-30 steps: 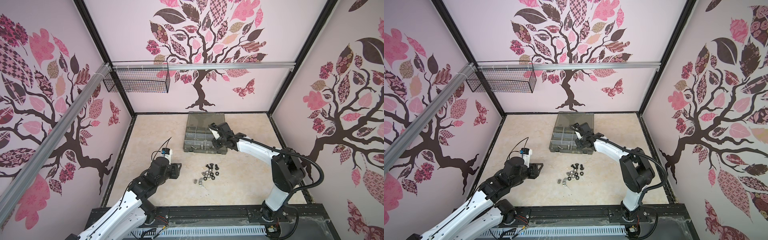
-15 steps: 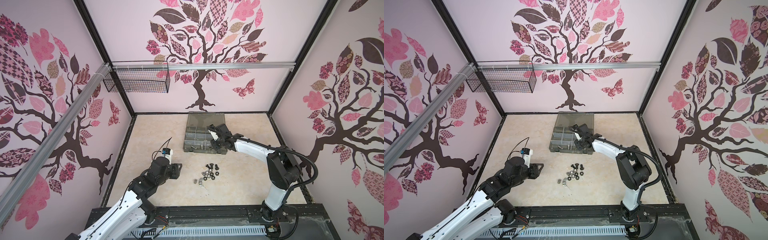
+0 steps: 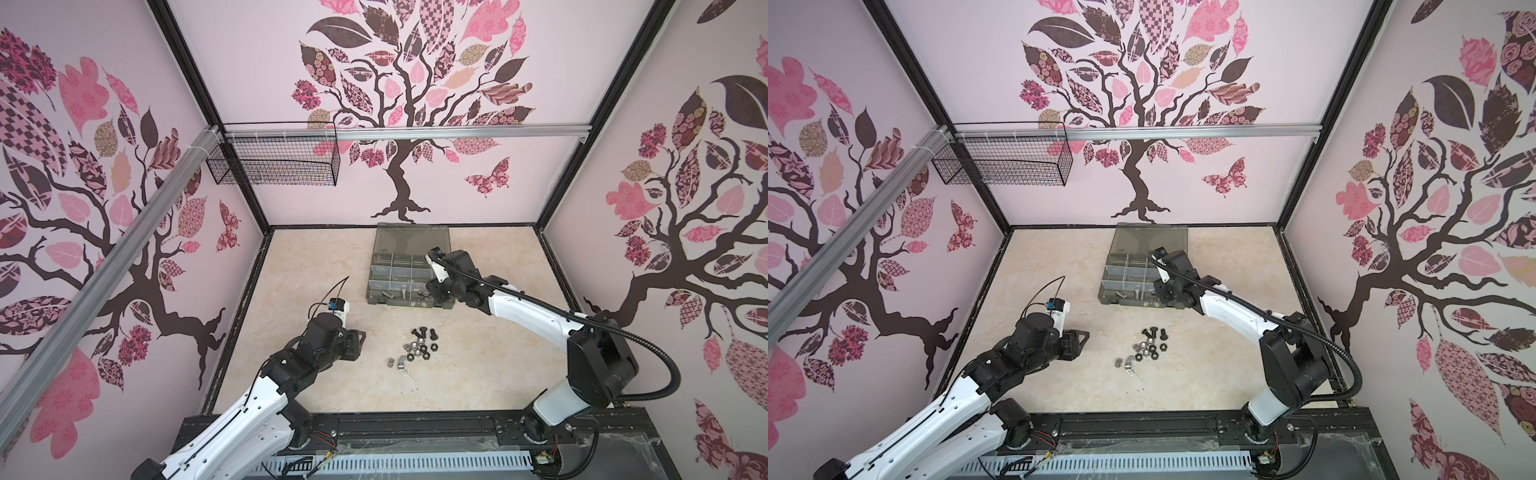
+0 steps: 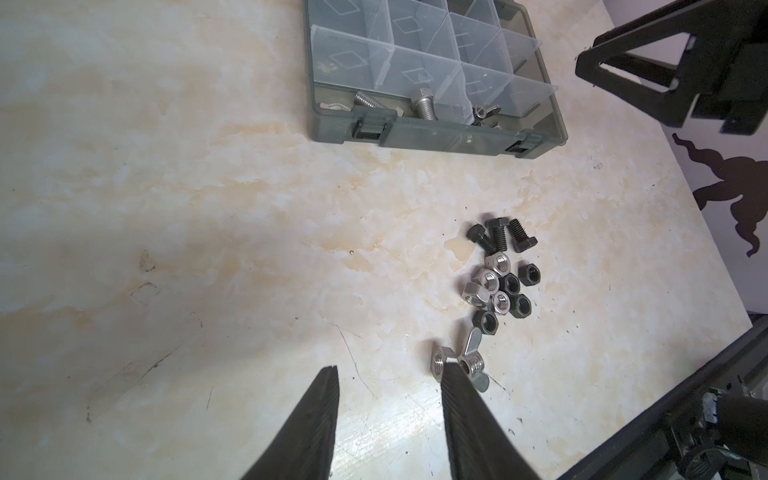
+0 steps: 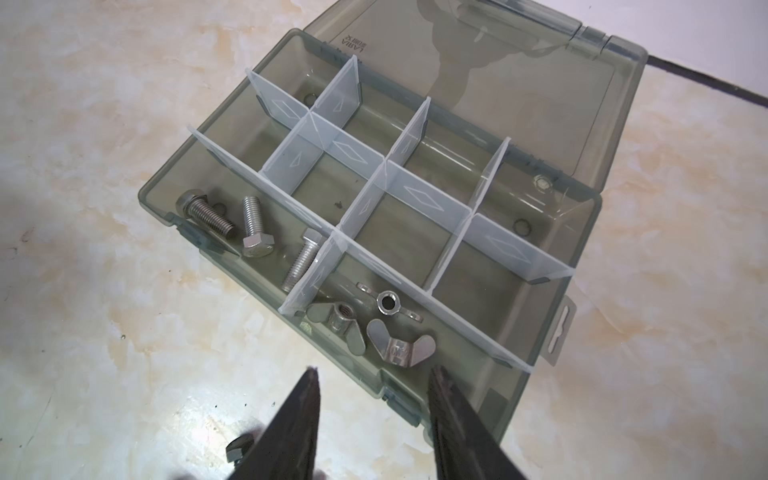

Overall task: Sort the screws and nuts into containers
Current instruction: 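Carry the wing nut into the organizer box and open the right gripper, then withdraw the right gripper while the left gripper reaches to a wing nut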

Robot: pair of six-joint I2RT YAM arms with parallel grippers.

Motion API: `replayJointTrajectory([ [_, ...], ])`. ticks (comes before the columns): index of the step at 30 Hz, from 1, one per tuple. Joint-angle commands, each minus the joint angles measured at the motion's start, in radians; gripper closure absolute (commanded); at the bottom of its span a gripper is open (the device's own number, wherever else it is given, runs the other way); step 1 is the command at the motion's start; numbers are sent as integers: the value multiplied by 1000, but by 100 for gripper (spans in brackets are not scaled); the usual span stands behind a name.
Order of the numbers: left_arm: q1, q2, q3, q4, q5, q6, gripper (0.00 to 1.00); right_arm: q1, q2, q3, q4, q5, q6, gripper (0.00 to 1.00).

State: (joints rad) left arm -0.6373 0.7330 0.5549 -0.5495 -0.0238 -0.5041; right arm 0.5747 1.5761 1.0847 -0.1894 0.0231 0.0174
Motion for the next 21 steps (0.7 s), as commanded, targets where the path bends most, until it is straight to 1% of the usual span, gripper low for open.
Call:
replayJointTrajectory([
  [1,1,-5,0,-13,11,9,56,-2,-37,-10,20,-32,42,54],
  [8,-28,31,23,-18,-3,42,57,-6,-45,-31,21,-47,55,54],
  [11,-63,69,42,-12,-23,69,57,-10,-54,-44,20,-49,65,54],
  [15,-132,129,88,-8,-46,119,57,-32,-77,-52,4,-63,114,53],
  [18,-161,177,97,26,-23,147,58,-38,-111,-65,-22,-57,138,53],
  [21,-182,232,104,50,27,175,59,-39,-155,-96,-41,-25,155,53],
])
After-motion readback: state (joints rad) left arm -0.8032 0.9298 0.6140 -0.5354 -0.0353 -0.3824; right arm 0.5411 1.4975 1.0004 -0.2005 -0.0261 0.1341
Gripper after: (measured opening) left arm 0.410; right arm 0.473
